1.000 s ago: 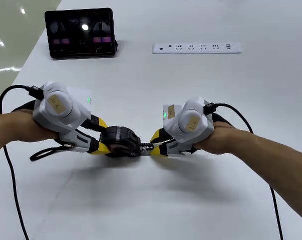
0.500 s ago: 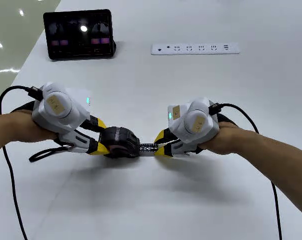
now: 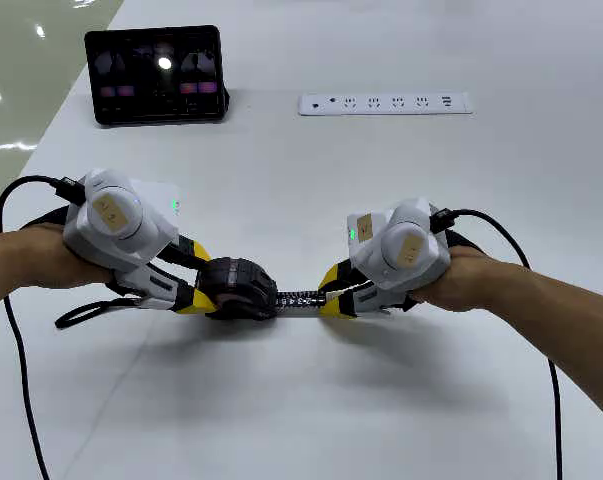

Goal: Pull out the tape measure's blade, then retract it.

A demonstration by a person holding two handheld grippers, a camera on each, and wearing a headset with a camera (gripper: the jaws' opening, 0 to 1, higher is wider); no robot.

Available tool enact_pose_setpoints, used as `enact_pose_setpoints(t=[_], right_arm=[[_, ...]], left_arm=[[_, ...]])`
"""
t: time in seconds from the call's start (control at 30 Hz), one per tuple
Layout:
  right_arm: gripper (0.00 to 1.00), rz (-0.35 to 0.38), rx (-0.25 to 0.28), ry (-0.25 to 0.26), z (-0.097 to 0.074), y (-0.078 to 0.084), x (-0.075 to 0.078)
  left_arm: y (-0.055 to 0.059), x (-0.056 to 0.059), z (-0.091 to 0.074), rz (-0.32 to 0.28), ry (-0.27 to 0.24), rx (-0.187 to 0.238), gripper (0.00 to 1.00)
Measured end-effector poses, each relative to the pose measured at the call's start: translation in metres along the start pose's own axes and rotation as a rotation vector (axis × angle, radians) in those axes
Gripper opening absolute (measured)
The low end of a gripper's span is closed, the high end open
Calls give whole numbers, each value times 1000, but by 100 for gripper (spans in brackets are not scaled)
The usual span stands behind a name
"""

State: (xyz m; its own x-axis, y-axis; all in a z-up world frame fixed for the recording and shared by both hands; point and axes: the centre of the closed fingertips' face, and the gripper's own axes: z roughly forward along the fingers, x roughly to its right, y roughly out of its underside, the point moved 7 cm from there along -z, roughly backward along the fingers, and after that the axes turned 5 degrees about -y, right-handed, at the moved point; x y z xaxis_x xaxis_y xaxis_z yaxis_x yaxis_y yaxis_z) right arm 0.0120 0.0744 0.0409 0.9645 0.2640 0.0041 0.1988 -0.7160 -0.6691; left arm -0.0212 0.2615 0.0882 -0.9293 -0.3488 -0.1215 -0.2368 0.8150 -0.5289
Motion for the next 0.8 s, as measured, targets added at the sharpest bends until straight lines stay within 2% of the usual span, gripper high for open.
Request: enact_pose_setpoints(t=[0.8], right_arm=[[9,38,3,6,-16,17,-4]], left_arm=[[-1,0,1,-9,5,-8,23]])
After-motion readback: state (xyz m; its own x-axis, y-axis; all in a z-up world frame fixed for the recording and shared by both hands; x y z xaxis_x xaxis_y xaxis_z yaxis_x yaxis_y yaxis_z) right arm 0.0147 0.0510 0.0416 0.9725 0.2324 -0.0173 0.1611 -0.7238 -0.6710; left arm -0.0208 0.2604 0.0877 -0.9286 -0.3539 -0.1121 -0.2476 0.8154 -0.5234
